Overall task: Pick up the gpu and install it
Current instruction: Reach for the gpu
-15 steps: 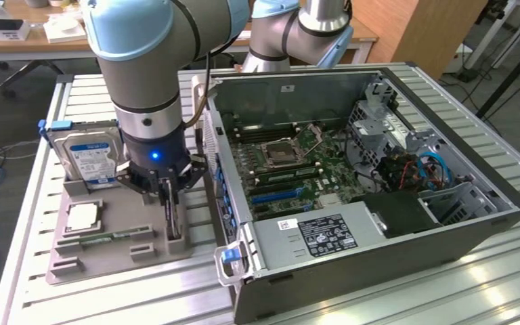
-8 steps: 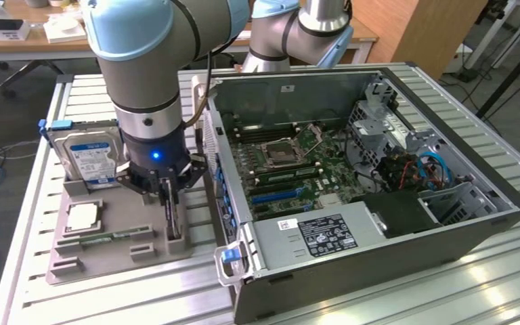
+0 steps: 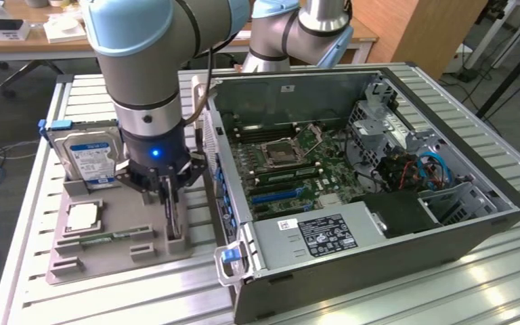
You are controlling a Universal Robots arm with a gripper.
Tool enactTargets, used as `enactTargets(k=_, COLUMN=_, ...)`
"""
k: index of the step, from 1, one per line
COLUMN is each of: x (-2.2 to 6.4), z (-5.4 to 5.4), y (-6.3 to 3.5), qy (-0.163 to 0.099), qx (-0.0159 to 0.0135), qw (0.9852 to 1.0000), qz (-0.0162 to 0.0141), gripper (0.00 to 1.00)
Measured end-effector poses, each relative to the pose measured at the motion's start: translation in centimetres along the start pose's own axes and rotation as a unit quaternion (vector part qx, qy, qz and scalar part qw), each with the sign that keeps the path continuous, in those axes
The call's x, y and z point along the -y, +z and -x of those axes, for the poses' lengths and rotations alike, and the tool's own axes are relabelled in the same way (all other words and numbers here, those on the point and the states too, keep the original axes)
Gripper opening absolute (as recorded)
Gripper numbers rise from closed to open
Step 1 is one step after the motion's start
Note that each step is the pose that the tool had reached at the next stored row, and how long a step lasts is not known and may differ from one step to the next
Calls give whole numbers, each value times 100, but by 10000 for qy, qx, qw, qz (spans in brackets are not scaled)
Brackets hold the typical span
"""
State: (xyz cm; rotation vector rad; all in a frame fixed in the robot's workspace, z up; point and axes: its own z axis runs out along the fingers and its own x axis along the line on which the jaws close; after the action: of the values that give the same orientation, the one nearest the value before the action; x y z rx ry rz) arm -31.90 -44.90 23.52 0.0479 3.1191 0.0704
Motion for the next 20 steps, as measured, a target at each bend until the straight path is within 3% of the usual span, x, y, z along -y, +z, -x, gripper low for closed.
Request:
enactTargets(k=11, x=-16, z=8, y=-366, qy=-1, qx=1, qw=10000, qz=-11, gripper=26)
enactTargets(k=20, x=-35, z=16, y=-769, qy=0, qx=1, qw=10000, qz=-11, gripper=26)
